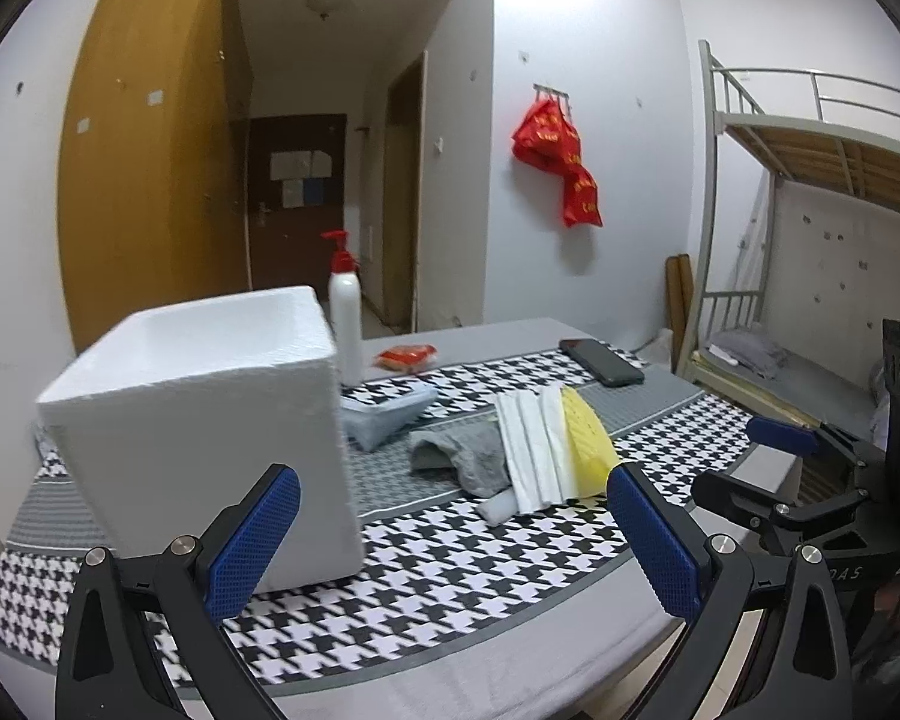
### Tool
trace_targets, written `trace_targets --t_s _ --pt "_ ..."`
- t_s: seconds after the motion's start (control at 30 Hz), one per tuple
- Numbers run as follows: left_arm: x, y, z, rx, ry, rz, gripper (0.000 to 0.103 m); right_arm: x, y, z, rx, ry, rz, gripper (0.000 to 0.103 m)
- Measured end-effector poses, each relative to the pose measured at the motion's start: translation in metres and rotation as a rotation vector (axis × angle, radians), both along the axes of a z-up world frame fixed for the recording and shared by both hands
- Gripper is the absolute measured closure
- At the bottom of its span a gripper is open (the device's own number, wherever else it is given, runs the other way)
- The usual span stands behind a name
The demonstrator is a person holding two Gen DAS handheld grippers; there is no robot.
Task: Organize soft objects
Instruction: 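Move both tools toward the white wipes and yellow foam net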
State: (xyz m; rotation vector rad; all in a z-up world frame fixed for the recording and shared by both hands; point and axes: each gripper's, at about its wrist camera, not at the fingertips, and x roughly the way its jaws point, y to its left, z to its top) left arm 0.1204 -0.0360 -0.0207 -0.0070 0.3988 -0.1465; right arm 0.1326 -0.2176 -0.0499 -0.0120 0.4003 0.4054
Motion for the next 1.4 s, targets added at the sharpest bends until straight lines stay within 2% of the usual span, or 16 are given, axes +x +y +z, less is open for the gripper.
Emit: trace_targets --t_s 0.23,0.57,0.83,0.97,1.03,1.1,1.23,1.4 --pt "0.027 -0.018 -0.007 0.014 0.047 -0.064 0.001 0.017 -0.007 -0.008 -0.002 0.034 -0.016 0.000" --pt "0.057 -0.036 -0.025 0.026 0.109 -0.107 0.001 0.054 -0.018 -0.027 0.003 0.116 -0.047 0.000" --pt "0.070 -0.032 -0.031 0.019 0.136 -0.099 0.001 0.080 -0.009 -0.039 -0.006 0.166 -0.028 0.000" --pt "0.077 -0.028 -0.035 0.013 0.150 -0.090 0.001 0.093 -0.002 -0.043 -0.004 0.189 -0.010 0.006" --pt "0.082 -0.025 -0.037 0.008 0.158 -0.087 0.001 0.099 0.001 -0.046 -0.005 0.203 -0.007 0.013" --pt "0.085 -0.025 -0.039 0.002 0.169 -0.086 0.001 0.105 0.002 -0.049 0.000 0.223 -0.001 0.028" --pt "0.091 -0.026 -0.041 -0.002 0.185 -0.094 0.001 0.112 0.002 -0.054 0.005 0.245 0.006 0.041" --pt "0.095 -0.033 -0.043 0.006 0.196 -0.106 0.001 0.117 0.001 -0.059 0.005 0.272 0.008 0.068"
